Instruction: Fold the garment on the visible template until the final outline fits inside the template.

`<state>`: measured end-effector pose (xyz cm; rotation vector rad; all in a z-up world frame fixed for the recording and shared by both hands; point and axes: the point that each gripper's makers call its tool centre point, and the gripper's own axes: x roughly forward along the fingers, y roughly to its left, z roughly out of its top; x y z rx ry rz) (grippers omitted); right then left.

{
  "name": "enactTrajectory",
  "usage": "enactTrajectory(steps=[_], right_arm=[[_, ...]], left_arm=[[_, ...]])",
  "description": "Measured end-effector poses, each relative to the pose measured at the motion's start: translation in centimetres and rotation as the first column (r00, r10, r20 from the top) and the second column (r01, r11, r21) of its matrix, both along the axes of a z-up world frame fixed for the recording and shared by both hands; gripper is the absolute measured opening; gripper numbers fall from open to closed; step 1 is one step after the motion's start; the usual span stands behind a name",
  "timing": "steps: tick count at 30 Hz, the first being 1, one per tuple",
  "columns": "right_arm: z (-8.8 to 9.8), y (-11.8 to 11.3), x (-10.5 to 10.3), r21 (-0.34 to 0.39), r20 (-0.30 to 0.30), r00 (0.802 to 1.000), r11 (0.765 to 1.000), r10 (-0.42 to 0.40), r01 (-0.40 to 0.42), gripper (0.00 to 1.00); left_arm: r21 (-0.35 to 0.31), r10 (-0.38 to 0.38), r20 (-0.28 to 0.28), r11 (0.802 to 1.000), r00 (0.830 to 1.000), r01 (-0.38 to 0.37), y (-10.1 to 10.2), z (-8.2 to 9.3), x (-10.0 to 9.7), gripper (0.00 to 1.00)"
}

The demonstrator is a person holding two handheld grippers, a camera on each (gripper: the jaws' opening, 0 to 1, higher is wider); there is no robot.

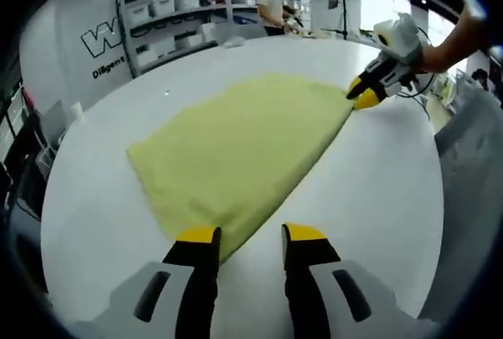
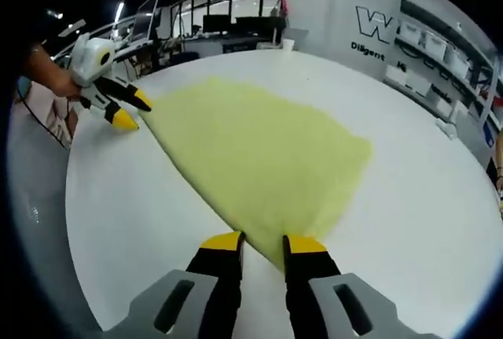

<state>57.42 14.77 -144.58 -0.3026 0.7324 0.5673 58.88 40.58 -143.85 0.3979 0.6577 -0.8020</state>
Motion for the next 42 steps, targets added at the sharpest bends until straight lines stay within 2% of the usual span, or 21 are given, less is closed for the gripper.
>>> enactTrajectory(steps=[9, 14, 18, 19, 21, 23, 26, 29, 32, 34, 36, 42], right_arm=[[0.1, -0.4, 2.3, -0.011, -0.008, 1.0, 1.0, -0.017, 0.017, 0.17], [0.2, 0.3, 1.9, 0.007, -0.001, 1.0, 1.0, -0.003, 0.003, 0.23], [0.3, 0.7, 1.6, 0.001, 0.004, 1.0, 1.0, 0.004, -0.004, 0.3], [0.5, 0.7, 1.5, -0.008, 0.021, 1.0, 1.0, 0.013, -0.013, 0.32], [1.0, 1.1, 1.4, 0.041, 0.038, 0.999, 0.999, -0.006, 0.004, 0.42], [1.6, 1.1, 1.3, 0.094, 0.052, 0.997, 0.994, -0.056, 0.051, 0.53], [2.3, 1.0, 0.7, 0.106, 0.075, 0.995, 0.993, -0.059, 0.051, 0.58], [2.5, 0.8, 0.4, 0.121, 0.067, 0.995, 0.991, -0.071, 0.063, 0.67], [3.0, 0.7, 0.2, 0.132, 0.071, 0.993, 0.988, -0.089, 0.079, 0.74], [3.3, 0.7, 0.3, 0.14, 0.073, 0.992, 0.986, -0.101, 0.09, 0.79], [3.7, 1.0, 0.2, 0.152, 0.083, 0.991, 0.985, -0.101, 0.087, 0.84], [5.4, 1.5, -0.2, 0.156, 0.116, 0.989, 0.985, -0.093, 0.075, 0.92]], left_arm=[[0.006, 0.007, -0.017, 1.0, 1.0, -0.007, -0.3, -0.1, 1.1, 0.31], [-0.002, 0.026, -0.02, 1.0, 0.999, -0.026, 0.0, -0.1, 2.0, 0.33], [0.007, 0.005, -0.018, 1.0, 1.0, -0.005, -0.1, -0.2, 2.0, 0.34], [0.014, -0.001, -0.011, 1.0, 1.0, 0.001, -0.1, -0.2, 1.9, 0.36], [0.007, 0.004, -0.002, 1.0, 1.0, -0.004, 0.1, 0.2, 1.8, 0.4], [-0.043, 0.036, 0.009, 0.998, 0.999, -0.036, 0.1, 0.9, 1.8, 0.45], [-0.052, 0.05, 0.027, 0.997, 0.998, -0.048, 0.5, 1.4, 1.5, 0.54], [-0.067, 0.068, 0.052, 0.996, 0.996, -0.065, 0.9, 2.1, 1.3, 0.61], [-0.063, 0.114, 0.05, 0.992, 0.992, -0.111, 1.5, 2.6, 0.9, 0.77], [-0.113, 0.185, 0.017, 0.977, 0.983, -0.182, 1.8, 3.0, 0.6, 0.86], [-0.146, 0.221, 0.01, 0.965, 0.975, -0.217, 2.1, 3.4, 0.5, 0.86], [-0.128, 0.208, 0.043, 0.971, 0.977, -0.201, 2.2, 4.1, -0.2, 0.89]])
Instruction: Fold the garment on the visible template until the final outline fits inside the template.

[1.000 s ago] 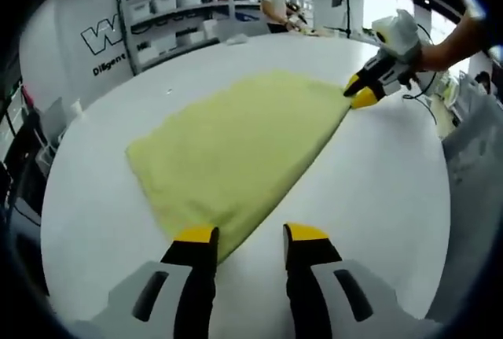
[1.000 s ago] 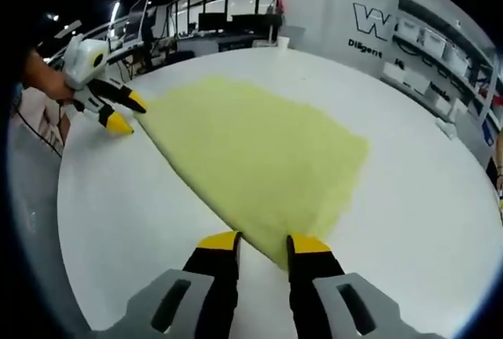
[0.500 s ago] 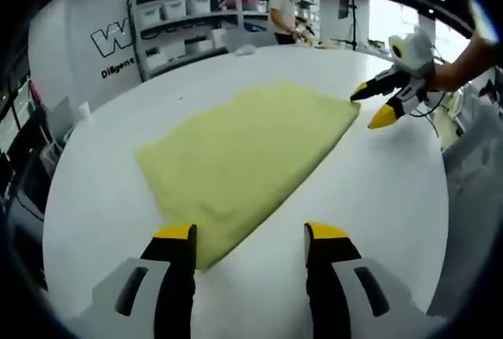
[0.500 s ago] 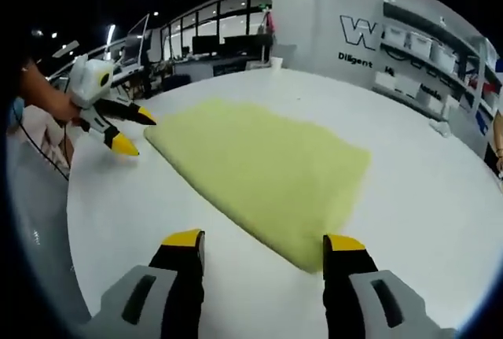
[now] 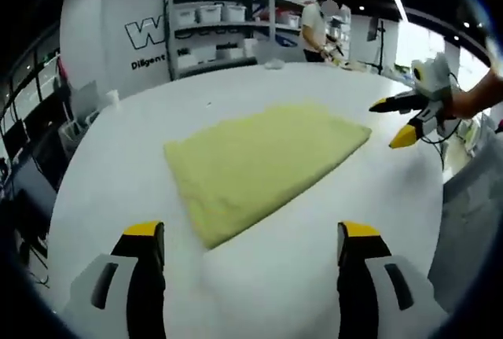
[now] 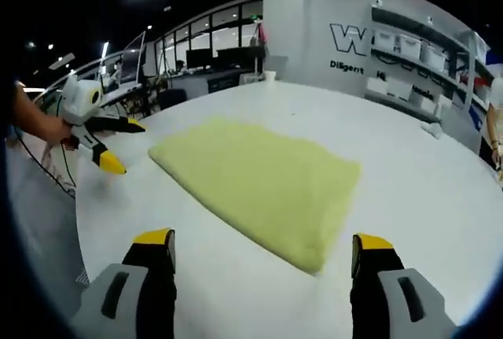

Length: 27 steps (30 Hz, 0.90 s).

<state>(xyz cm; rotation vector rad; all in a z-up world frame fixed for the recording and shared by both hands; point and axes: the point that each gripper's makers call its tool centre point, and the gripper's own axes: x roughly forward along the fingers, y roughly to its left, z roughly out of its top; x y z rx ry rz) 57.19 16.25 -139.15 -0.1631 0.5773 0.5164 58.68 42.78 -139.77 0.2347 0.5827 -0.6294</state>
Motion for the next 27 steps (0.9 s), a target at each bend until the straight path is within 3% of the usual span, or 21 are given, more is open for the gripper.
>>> enactTrajectory(steps=[5, 9, 14, 17, 19, 27], right_arm=[[1.0, -0.1, -0.4, -0.009, 0.024, 1.0, 1.0, -0.003, 0.004, 0.98], [1.6, -0.2, -1.4, -0.009, 0.031, 0.999, 1.0, -0.03, 0.03, 0.99], [2.0, -0.1, -2.8, -0.02, 0.036, 0.999, 0.999, -0.031, 0.032, 0.99], [2.4, 0.1, -3.7, -0.004, 0.035, 0.998, 0.999, -0.043, 0.043, 0.99], [3.1, -0.2, -4.0, -0.022, 0.084, 0.995, 0.998, -0.052, 0.054, 0.99], [2.8, -0.4, -5.9, 0.01, 0.064, 0.996, 0.998, -0.063, 0.062, 0.99]], left_arm=[[-0.018, 0.012, 0.01, 1.0, 1.0, -0.012, -0.2, 0.9, -0.4, 0.99], [-0.035, 0.011, 0.017, 0.999, 1.0, -0.01, -0.5, 1.6, -1.2, 0.99], [-0.066, 0.045, -0.022, 0.997, 0.999, -0.046, -0.1, 1.5, -2.1, 0.99], [-0.051, 0.03, -0.012, 0.998, 0.999, -0.03, 0.1, 1.7, -2.8, 0.99], [-0.041, 0.022, -0.006, 0.999, 1.0, -0.023, 0.2, 1.9, -3.1, 0.99], [-0.067, 0.046, 0.042, 0.997, 0.998, -0.043, -0.2, 3.9, -4.4, 0.99]])
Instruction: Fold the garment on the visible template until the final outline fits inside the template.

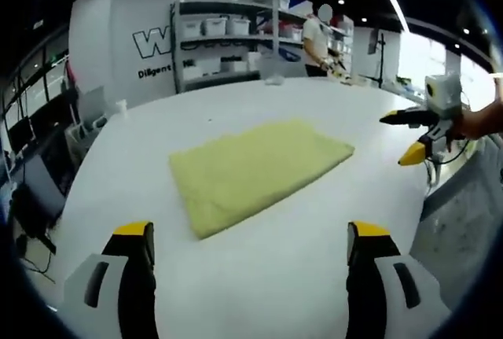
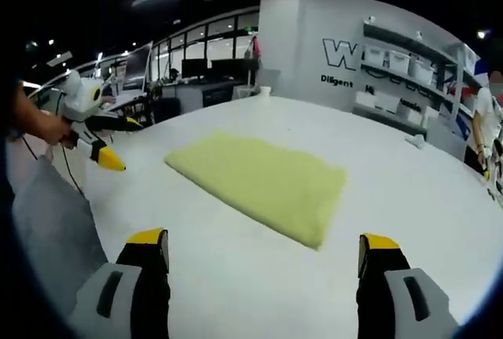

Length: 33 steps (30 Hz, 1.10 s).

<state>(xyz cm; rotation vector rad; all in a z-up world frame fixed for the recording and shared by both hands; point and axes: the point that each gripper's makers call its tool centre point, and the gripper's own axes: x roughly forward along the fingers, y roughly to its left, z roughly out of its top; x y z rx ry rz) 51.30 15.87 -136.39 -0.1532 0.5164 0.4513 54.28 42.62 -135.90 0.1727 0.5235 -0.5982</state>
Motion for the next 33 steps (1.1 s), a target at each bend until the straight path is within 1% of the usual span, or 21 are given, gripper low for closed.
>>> enactTrajectory(steps=[2, 4, 5, 7, 10, 12, 13, 14, 16, 19, 22, 23, 25, 26, 28, 29, 30, 32, 33], right_arm=[[0.2, -0.1, -0.6, 0.023, -0.006, 1.0, 1.0, -0.015, 0.015, 0.99], [0.0, -0.3, -1.8, 0.053, -0.034, 0.999, 0.998, -0.038, 0.04, 0.99], [0.0, -0.4, -2.3, 0.054, -0.04, 0.998, 0.998, -0.041, 0.043, 0.99], [0.2, -0.5, -3.5, 0.055, -0.033, 0.998, 0.997, -0.046, 0.047, 0.99], [0.1, -0.5, -5.2, 0.052, -0.038, 0.998, 0.998, -0.041, 0.043, 0.99], [0.4, -0.5, -6.0, 0.064, -0.032, 0.999, 0.997, -0.039, 0.041, 0.99], [0.7, -0.6, -6.3, 0.076, -0.025, 0.999, 0.996, -0.047, 0.048, 0.99], [1.0, -0.7, -6.5, 0.084, -0.021, 0.998, 0.995, -0.056, 0.058, 0.99], [1.9, -0.7, -6.5, 0.12, 0.01, 0.996, 0.989, -0.088, 0.086, 0.99], [2.2, -0.4, -6.6, 0.129, 0.039, 0.995, 0.988, -0.095, 0.09, 0.99], [2.0, 0.1, -6.7, 0.112, 0.046, 0.994, 0.989, -0.096, 0.091, 0.99], [1.9, 0.3, -6.7, 0.112, 0.045, 0.994, 0.99, -0.096, 0.09, 0.98], [1.8, 1.0, -6.5, 0.11, 0.043, 0.995, 0.99, -0.09, 0.085, 0.99], [2.0, 1.3, -6.4, 0.105, 0.051, 0.995, 0.991, -0.091, 0.085, 0.99], [2.1, 1.6, -6.3, 0.107, 0.064, 0.993, 0.99, -0.096, 0.089, 0.99], [1.8, 1.7, -6.1, 0.108, 0.061, 0.993, 0.989, -0.104, 0.097, 0.99], [1.7, 1.8, -6.0, 0.109, 0.063, 0.992, 0.989, -0.109, 0.102, 0.99], [1.5, 2.2, -5.8, 0.125, 0.06, 0.992, 0.987, -0.113, 0.105, 0.98], [1.2, 2.2, -5.7, 0.11, 0.058, 0.992, 0.988, -0.113, 0.106, 0.98]], left_arm=[[-0.002, 0.005, 0.005, 1.0, 1.0, -0.005, -0.1, 0.1, -0.5, 0.99], [0.003, 0.005, 0.009, 1.0, 1.0, -0.005, -0.2, 0.2, -1.5, 0.99], [0.005, 0.009, 0.002, 1.0, 1.0, -0.009, -0.2, 0.1, -1.9, 0.99], [0.0, 0.006, 0.005, 1.0, 1.0, -0.006, -0.5, 0.3, -2.9, 0.99], [0.026, -0.011, 0.02, 1.0, 1.0, 0.01, -0.7, 0.4, -4.1, 0.99], [0.015, 0.017, 0.05, 1.0, 0.999, -0.018, -0.4, 1.1, -4.5, 0.99], [0.003, 0.036, 0.053, 0.999, 0.998, -0.036, -0.2, 1.4, -4.7, 0.99], [-0.001, 0.043, 0.055, 0.999, 0.998, -0.043, -0.1, 1.5, -4.8, 0.99], [0.024, 0.059, 0.092, 0.998, 0.994, -0.061, 0.4, 1.8, -5.0, 0.99], [0.05, 0.043, 0.121, 0.998, 0.992, -0.05, 0.5, 1.9, -5.3, 0.99], [0.072, 0.023, 0.13, 0.997, 0.991, -0.032, 0.1, 1.7, -5.9, 0.99], [0.073, 0.023, 0.144, 0.997, 0.989, -0.033, -0.1, 2.0, -6.0, 0.99], [0.073, 0.036, 0.158, 0.996, 0.987, -0.048, -0.1, 1.9, -6.1, 0.99], [0.066, 0.047, 0.168, 0.996, 0.985, -0.059, -0.1, 1.8, -6.1, 0.99], [0.077, 0.051, 0.171, 0.995, 0.984, -0.065, -0.1, 1.7, -6.3, 0.99], [0.075, 0.056, 0.206, 0.995, 0.977, -0.073, 0.0, 2.1, -6.2, 0.99], [0.073, 0.059, 0.219, 0.994, 0.974, -0.077, 0.0, 2.3, -6.2, 0.99], [0.079, 0.067, 0.225, 0.993, 0.972, -0.087, 0.4, 2.4, -6.0, 0.99], [0.069, 0.087, 0.232, 0.992, 0.969, -0.105, 0.8, 2.6, -5.8, 0.99]])
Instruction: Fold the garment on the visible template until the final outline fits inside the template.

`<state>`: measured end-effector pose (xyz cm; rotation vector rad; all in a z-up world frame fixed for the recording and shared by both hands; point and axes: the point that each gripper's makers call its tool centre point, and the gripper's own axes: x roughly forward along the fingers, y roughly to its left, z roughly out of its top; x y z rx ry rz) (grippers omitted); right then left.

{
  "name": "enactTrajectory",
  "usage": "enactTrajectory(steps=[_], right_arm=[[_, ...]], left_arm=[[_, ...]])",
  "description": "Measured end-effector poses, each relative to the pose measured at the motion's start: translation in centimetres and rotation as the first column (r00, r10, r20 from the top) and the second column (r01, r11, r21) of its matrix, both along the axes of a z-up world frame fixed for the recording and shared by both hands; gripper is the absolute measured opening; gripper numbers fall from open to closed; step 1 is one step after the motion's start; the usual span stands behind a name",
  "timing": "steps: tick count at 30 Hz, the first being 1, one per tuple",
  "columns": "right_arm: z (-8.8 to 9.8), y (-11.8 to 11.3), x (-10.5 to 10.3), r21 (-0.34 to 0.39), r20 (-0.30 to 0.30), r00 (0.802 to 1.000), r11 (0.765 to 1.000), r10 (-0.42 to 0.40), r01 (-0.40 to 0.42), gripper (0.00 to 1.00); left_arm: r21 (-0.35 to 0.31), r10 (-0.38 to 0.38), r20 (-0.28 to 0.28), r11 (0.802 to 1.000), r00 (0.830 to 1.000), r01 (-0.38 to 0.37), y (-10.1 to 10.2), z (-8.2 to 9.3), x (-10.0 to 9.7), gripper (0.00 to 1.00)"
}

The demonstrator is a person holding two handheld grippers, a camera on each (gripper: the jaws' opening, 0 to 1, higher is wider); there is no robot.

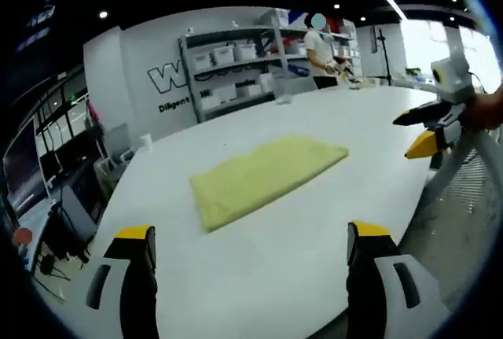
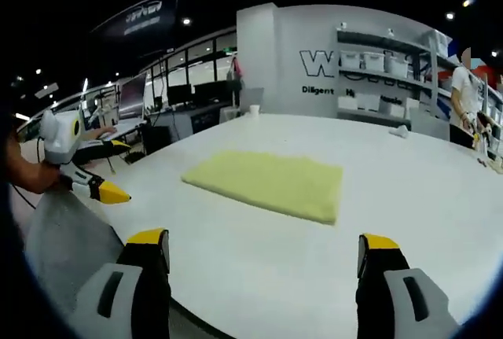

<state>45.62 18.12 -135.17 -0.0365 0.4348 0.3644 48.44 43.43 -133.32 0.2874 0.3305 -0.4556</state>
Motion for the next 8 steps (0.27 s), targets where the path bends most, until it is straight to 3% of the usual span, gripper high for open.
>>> enactTrajectory(steps=[3, 6, 8], right_arm=[[-0.09, -0.46, 0.5, -0.047, 0.005, 1.0, 0.999, -0.002, 0.002, 0.95], [-0.45, -0.61, 0.98, -0.049, 0.001, 1.0, 0.999, -0.013, 0.013, 0.96], [-0.88, -0.51, 0.95, -0.088, 0.001, 1.0, 0.996, 0.012, -0.012, 0.95]], left_arm=[[-0.015, 0.059, -0.05, 0.998, 0.997, -0.06, 1.26, -1.06, 0.12, 0.99], [-0.026, 0.036, -0.017, 0.999, 0.999, -0.036, 0.74, -0.37, 0.21, 0.99], [-0.01, 0.026, -0.001, 1.0, 1.0, -0.026, 0.72, -0.34, 0.09, 0.99]])
